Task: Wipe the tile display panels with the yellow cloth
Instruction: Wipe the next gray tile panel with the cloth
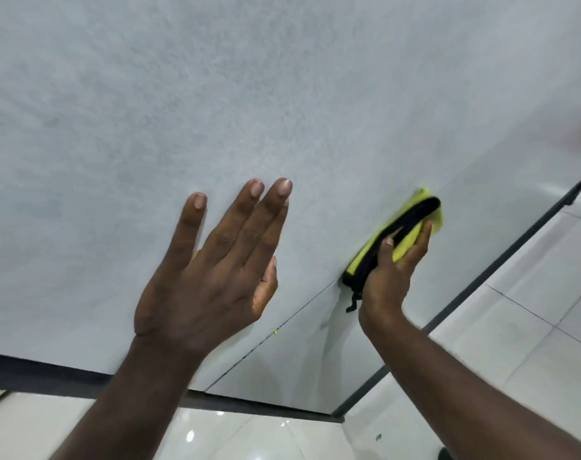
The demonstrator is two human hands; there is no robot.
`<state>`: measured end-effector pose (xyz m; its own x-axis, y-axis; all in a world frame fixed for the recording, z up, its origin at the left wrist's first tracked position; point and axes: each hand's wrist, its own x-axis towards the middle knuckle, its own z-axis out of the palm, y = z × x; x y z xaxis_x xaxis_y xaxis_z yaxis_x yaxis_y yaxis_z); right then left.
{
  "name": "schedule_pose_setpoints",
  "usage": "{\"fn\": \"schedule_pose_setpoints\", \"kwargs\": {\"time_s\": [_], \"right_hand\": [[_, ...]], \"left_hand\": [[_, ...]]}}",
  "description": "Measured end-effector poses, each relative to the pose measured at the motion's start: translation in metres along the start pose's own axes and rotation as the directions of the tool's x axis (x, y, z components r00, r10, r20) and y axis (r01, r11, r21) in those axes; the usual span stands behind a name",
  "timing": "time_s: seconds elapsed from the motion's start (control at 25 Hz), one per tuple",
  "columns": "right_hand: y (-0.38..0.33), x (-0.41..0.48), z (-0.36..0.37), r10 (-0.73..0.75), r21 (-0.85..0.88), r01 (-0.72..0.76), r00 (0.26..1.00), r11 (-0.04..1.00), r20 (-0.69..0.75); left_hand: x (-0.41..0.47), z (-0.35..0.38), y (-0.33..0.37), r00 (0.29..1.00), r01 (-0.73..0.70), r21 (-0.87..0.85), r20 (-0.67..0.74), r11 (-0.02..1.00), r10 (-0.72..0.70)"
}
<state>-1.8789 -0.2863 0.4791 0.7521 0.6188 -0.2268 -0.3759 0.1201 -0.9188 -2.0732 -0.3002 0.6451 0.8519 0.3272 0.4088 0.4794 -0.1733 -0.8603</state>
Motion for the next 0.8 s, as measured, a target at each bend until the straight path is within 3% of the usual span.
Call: {"fn": "schedule_pose_setpoints", "kwargs": {"time_s": [0.04, 0.08, 0.2, 0.24, 0.36, 0.44, 0.52, 0.64, 0.68, 0.76, 0.8], "right_hand": [[0.005, 0.011, -0.001, 0.208, 0.054, -0.206, 0.978, 0.977, -0.027], [-0.002, 0.014, -0.001, 0.265, 0.063, -0.264, 0.964, 0.963, -0.018], [-0.020, 0.021, -0.008, -0.095, 0.011, 0.094, 0.995, 0.995, 0.018], [-0.019, 0.036, -0.008, -0.087, 0.012, 0.088, 0.996, 0.996, -0.029], [-0.014, 0.053, -0.003, 0.229, 0.055, -0.226, 0.973, 0.972, -0.042], [-0.022, 0.016, -0.005, 0.007, -0.032, -0.005, 0.998, 0.999, 0.062], [-0.019, 0.003, -0.008, -0.145, 0.010, 0.145, 0.985, 0.989, 0.094], [-0.015, 0.014, 0.009, 0.193, 0.076, -0.191, 0.981, 0.979, -0.018], [-0.021, 0.003, 0.011, 0.175, 0.049, -0.175, 0.985, 0.983, 0.013], [-0.025, -0.037, 0.012, -0.149, 0.030, 0.147, 0.978, 0.989, 0.145], [-0.018, -0.048, 0.011, -0.244, 0.048, 0.239, 0.959, 0.970, 0.147]], "left_hand": [[0.000, 0.002, 0.001, 1.000, -0.002, 0.003, -0.003, 1.000, 0.002], [0.000, 0.002, 0.003, 1.000, -0.001, -0.003, -0.004, 1.000, 0.001], [0.001, 0.000, 0.004, 1.000, 0.024, -0.006, -0.002, 1.000, -0.024], [0.001, 0.000, 0.005, 1.000, 0.026, 0.000, -0.003, 1.000, -0.026], [0.004, 0.000, 0.005, 1.000, 0.010, 0.000, -0.013, 1.000, -0.010], [0.004, 0.001, 0.005, 1.000, 0.017, -0.009, -0.019, 1.000, -0.017], [0.003, 0.000, 0.006, 1.000, 0.013, 0.002, -0.026, 1.000, -0.013], [0.002, 0.002, 0.005, 0.999, 0.005, -0.021, -0.037, 1.000, -0.006], [0.003, 0.003, 0.005, 0.999, 0.006, -0.051, -0.040, 0.999, -0.008], [-0.002, -0.001, 0.002, 0.999, 0.032, -0.144, -0.034, 0.989, -0.037], [-0.007, -0.004, -0.002, 0.997, 0.072, -0.207, -0.023, 0.976, -0.078]]}}
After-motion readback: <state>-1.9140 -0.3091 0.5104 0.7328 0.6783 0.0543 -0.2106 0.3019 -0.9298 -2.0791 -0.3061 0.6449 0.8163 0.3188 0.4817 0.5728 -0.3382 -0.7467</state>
